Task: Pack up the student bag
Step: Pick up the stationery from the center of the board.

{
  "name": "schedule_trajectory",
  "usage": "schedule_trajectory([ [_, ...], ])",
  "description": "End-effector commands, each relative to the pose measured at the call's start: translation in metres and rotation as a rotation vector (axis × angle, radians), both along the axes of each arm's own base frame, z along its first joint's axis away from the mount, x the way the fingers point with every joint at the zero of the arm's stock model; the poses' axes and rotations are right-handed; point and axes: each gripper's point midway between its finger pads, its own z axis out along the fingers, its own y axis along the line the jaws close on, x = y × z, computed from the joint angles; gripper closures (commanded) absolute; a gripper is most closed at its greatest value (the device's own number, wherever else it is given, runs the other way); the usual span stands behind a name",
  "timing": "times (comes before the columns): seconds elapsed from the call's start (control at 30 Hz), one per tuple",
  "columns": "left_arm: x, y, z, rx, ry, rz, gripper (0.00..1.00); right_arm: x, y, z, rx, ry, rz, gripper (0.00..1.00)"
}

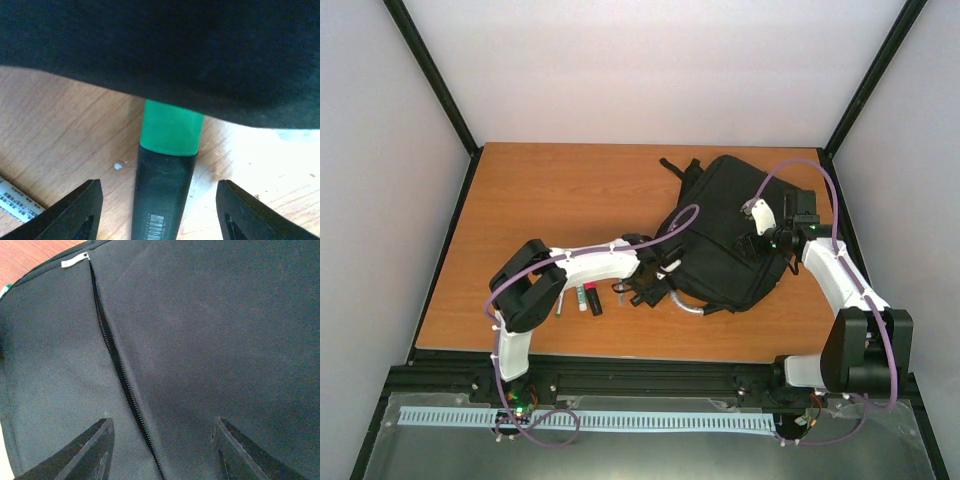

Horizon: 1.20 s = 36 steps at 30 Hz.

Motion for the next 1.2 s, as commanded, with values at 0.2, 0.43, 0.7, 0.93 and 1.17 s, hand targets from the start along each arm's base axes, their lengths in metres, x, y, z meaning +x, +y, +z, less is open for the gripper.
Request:
schedule_trajectory([
  [0.2, 0.011, -0.010, 0.001, -0.036, 0.009, -0.004, 0.52, -0.003, 0.001, -0.004, 0.008, 0.017, 0.012, 0.46],
  [0.43, 0.008, -0.005, -0.007, -0.021, 0.024, 0.013, 0.62, -0.007, 0.002, 0.000, 0.006, -0.002, 0.033, 0.46],
  [0.7, 0.002, 0.001, 0.003, -0.055, 0.013, 0.045, 0.79, -0.014, 0.005, 0.004, -0.003, -0.011, 0.077, 0.47],
  [0.93, -0.020, 0.012, 0.060, -0.202, -0.011, 0.073, 0.81, -0.022, 0.015, 0.014, -0.079, -0.070, 0.152, 0.50],
  [1.17, -0.040, 0.008, 0.113, -0.416, -0.010, 0.085, 0.82, -0.011, 0.021, -0.002, -0.309, -0.116, 0.181, 0.50],
])
